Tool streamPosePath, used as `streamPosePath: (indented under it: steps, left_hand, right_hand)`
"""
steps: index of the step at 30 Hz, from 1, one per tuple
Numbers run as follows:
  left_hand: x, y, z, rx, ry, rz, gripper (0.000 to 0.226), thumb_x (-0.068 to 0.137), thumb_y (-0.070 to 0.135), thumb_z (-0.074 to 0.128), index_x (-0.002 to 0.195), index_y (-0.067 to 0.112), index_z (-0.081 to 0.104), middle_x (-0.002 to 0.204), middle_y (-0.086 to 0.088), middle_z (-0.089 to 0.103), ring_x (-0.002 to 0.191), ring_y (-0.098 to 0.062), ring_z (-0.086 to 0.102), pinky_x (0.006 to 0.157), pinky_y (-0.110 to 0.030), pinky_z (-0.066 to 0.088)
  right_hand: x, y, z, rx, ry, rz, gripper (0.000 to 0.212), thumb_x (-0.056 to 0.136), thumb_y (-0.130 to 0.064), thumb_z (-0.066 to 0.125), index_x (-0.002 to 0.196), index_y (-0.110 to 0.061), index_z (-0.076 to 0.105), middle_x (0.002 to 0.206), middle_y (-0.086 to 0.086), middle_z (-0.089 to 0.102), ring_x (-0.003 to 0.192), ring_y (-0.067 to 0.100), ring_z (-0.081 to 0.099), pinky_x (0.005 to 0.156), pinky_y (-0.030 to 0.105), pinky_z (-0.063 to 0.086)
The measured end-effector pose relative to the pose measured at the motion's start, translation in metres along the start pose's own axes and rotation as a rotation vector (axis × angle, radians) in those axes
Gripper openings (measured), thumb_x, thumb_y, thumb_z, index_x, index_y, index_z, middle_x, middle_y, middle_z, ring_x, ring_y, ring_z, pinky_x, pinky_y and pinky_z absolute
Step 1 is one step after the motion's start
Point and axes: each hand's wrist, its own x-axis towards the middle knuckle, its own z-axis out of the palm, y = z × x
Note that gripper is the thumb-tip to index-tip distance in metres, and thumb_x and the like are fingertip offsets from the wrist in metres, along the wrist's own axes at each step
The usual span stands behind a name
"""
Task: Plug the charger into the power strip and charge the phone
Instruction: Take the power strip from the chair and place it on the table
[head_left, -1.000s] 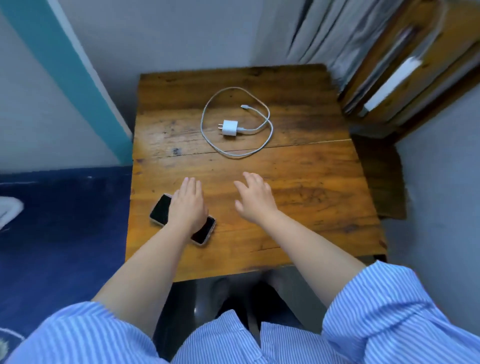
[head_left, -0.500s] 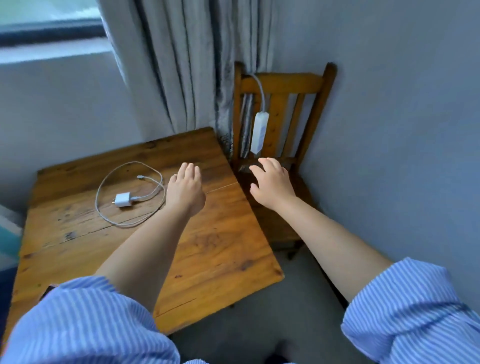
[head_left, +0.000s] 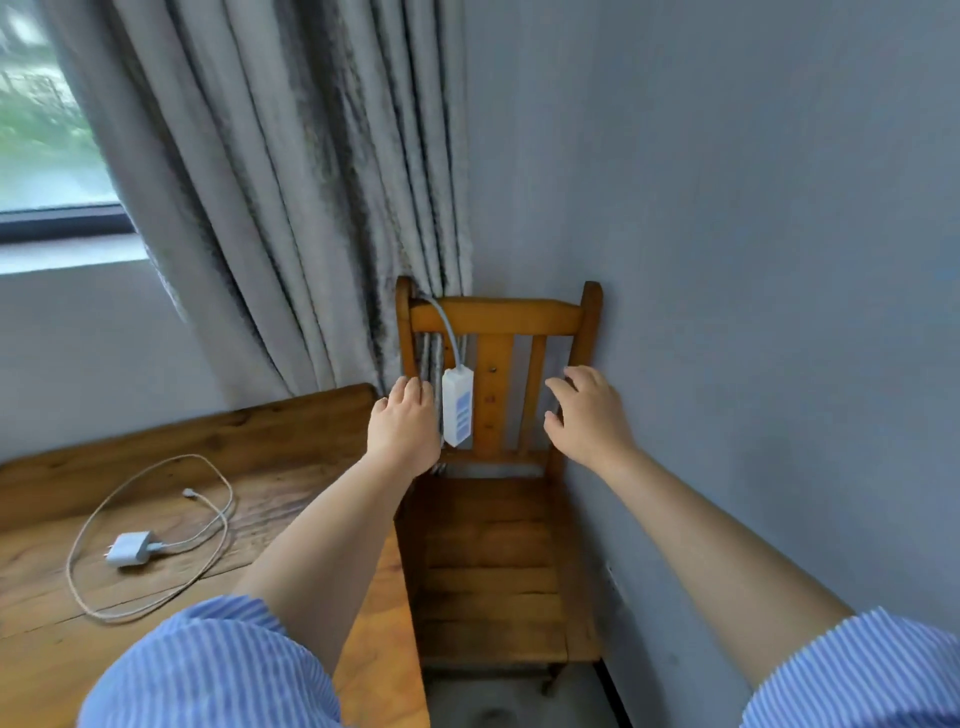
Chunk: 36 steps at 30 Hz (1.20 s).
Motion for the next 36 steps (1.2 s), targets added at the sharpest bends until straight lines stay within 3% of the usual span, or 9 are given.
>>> streamPosePath:
  steps: [8,11,17,21,24,26,29,32,36]
  left_hand:
    - [0.125,0.001,0.004,0.031,-0.057,-0.004,0.061,0.091,0.022,0.043,0.143,0.010,0.013,0.154,-0.008,0.019,0.143,-0.023,0.012,0.114,-0.039,0.023]
    - [0.156,0.001,0.011,-0.010,-0.107,-0.041,0.055,0.093,0.021,0.041,0.142,0.010,0.018,0.150,-0.008,0.027,0.139,-0.024,0.022,0.111,-0.039,0.028]
    - [0.202,0.017,0.029,-0.354,-0.217,-0.341,0.036,0.097,0.024,0.032,0.128,0.005,0.036,0.121,-0.017,0.056,0.105,-0.032,0.057,0.078,-0.040,0.050]
    - [0.219,0.025,0.041,-0.667,-0.187,-0.477,0.029,0.097,0.018,0.033,0.119,0.000,0.038,0.110,-0.022,0.061,0.097,-0.036,0.060,0.068,-0.035,0.044]
    - [0.224,0.027,0.041,-0.781,-0.141,-0.563,0.027,0.097,0.018,0.032,0.111,0.001,0.047,0.104,-0.020,0.061,0.096,-0.037,0.059,0.071,-0.038,0.047]
    - [0.227,0.025,0.041,-0.772,-0.124,-0.580,0.026,0.097,0.021,0.032,0.101,0.004,0.051,0.085,-0.010,0.059,0.078,-0.029,0.060,0.061,-0.034,0.043]
    - [0.227,0.019,0.039,-0.718,-0.077,-0.570,0.025,0.098,0.024,0.032,0.084,0.009,0.046,0.063,0.001,0.045,0.054,-0.012,0.043,0.046,-0.024,0.032]
    - [0.225,0.013,0.031,-0.678,-0.008,-0.544,0.023,0.098,0.022,0.031,0.082,0.010,0.043,0.061,0.000,0.044,0.052,-0.012,0.042,0.043,-0.025,0.029]
    - [0.226,0.001,0.012,-0.660,0.108,-0.493,0.022,0.097,0.021,0.030,0.079,0.013,0.041,0.061,-0.001,0.046,0.055,-0.019,0.045,0.049,-0.029,0.033]
  right_hand:
    - [0.136,0.031,0.005,-0.008,-0.016,-0.032,0.043,0.089,-0.023,0.046,0.131,-0.012,0.043,0.144,0.012,0.038,0.135,0.027,0.026,0.108,0.043,0.029]
    - [0.175,0.033,0.012,0.009,-0.049,-0.058,0.044,0.089,-0.021,0.046,0.131,-0.011,0.042,0.143,0.013,0.038,0.134,0.028,0.028,0.108,0.042,0.029]
    - [0.228,0.038,0.036,0.010,-0.130,-0.160,0.047,0.089,-0.021,0.045,0.135,-0.014,0.036,0.139,0.009,0.041,0.131,0.026,0.030,0.108,0.039,0.027]
    - [0.253,0.041,0.049,0.014,-0.195,-0.236,0.050,0.090,-0.023,0.044,0.138,-0.017,0.030,0.143,0.007,0.037,0.134,0.026,0.026,0.110,0.041,0.025]
    - [0.266,0.042,0.059,0.012,-0.248,-0.289,0.050,0.092,-0.019,0.041,0.140,-0.018,0.026,0.144,0.009,0.036,0.132,0.029,0.030,0.110,0.042,0.025]
    - [0.274,0.043,0.065,0.038,-0.239,-0.299,0.051,0.092,-0.015,0.043,0.140,-0.019,0.026,0.139,0.011,0.041,0.128,0.029,0.035,0.109,0.041,0.027]
    - [0.279,0.041,0.070,0.032,-0.177,-0.327,0.049,0.092,-0.014,0.044,0.138,-0.016,0.029,0.130,0.013,0.049,0.121,0.029,0.044,0.105,0.041,0.033]
    - [0.281,0.033,0.079,-0.032,-0.129,-0.415,0.057,0.089,-0.004,0.045,0.140,-0.012,0.023,0.128,0.019,0.049,0.117,0.034,0.046,0.101,0.044,0.036]
    - [0.277,0.030,0.092,-0.054,-0.057,-0.435,0.063,0.088,-0.002,0.039,0.143,-0.020,0.015,0.126,0.023,0.047,0.114,0.036,0.044,0.099,0.046,0.034]
